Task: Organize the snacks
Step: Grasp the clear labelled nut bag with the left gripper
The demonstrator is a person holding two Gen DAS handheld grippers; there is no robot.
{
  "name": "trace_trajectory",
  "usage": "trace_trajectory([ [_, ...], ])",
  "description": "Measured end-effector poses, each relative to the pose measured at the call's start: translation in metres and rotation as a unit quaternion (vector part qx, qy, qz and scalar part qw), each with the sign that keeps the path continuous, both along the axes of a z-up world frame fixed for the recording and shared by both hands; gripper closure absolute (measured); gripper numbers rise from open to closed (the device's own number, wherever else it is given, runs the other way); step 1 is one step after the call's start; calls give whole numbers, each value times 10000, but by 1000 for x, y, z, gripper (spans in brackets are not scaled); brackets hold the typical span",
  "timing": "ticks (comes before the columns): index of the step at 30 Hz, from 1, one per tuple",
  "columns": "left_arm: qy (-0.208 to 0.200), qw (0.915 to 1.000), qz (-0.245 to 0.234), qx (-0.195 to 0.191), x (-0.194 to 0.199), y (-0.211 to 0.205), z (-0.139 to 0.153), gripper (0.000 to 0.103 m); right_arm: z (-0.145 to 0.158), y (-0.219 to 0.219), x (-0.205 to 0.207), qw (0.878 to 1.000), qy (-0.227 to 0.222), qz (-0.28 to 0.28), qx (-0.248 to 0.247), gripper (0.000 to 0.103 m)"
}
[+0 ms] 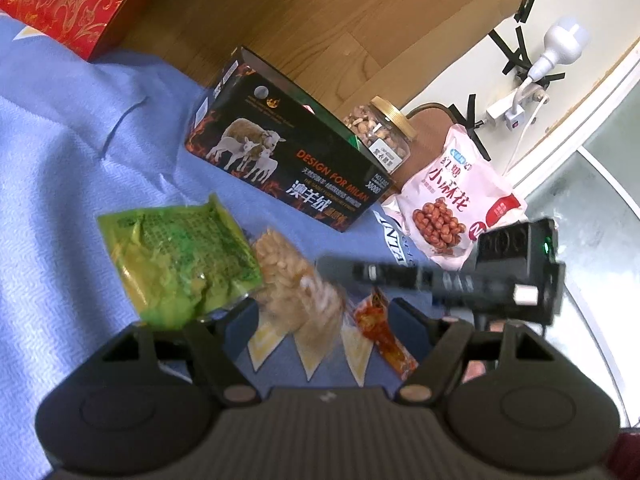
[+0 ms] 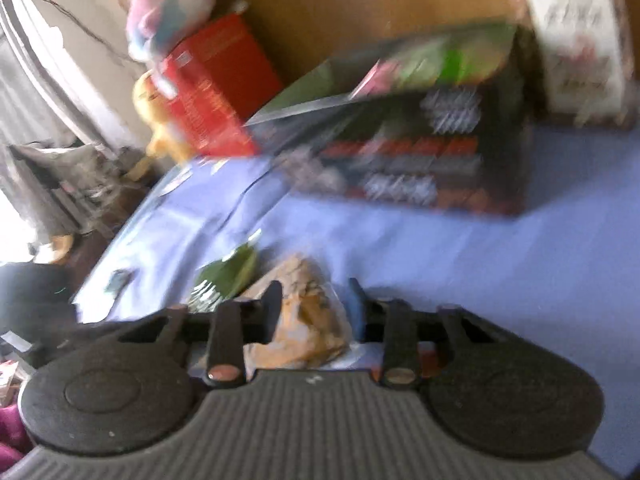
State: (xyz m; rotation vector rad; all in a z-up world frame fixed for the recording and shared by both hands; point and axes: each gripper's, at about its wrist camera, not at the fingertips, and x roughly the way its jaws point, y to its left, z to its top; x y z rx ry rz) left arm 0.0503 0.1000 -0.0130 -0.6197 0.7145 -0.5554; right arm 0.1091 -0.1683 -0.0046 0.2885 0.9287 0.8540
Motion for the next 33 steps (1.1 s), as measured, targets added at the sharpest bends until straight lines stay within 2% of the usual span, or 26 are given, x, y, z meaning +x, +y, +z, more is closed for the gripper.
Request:
trace_trajectory([
  [2,6,10000,30,-86,0,3,-1,29,2,-1,-11,10000,34,35,42,67],
  [6,22,9997,53,-257,0,7,-1,29,-5,-20,-22,9948,651,-137,767,67],
  [11,45,9989,71,-455,1,12,-3,30,-15,-42,-29,9709,1173,-256,2074,68],
  [13,51,9990,86,-446,1,12,-3,32,-16,-37,-31,9727,1147,-322,1993,68],
  [14,49,9991,87,-422,1,12,-3,32,-17,-32,-33,9778,1092,-361,1754,74],
  [15,46,9991,88,-412,1,11,-3,32,-16,-27,-34,9812,992,-329,1621,75],
  [18,44,9991,88,-416,1,11,-3,32,-11,-16,-37,9850,912,-198,1450,73],
  [19,43,9991,86,-414,1,11,-3,32,-10,-12,-38,9871,838,-181,1351,75],
  [21,44,9991,85,-423,2,12,-3,32,-10,-4,-39,9903,731,-230,1163,86],
  [22,46,9990,87,-438,2,12,-3,32,-12,-5,-39,9895,763,-266,1199,88],
  [26,46,9988,46,-482,2,13,-4,30,-15,-22,-37,9811,907,-644,1585,90],
  [30,63,9985,30,-551,3,13,-3,26,-21,-52,-40,9640,1175,-1019,2158,90],
  [33,171,9959,-168,-876,4,10,-3,25,-26,-63,-42,9506,1392,-987,2592,90],
])
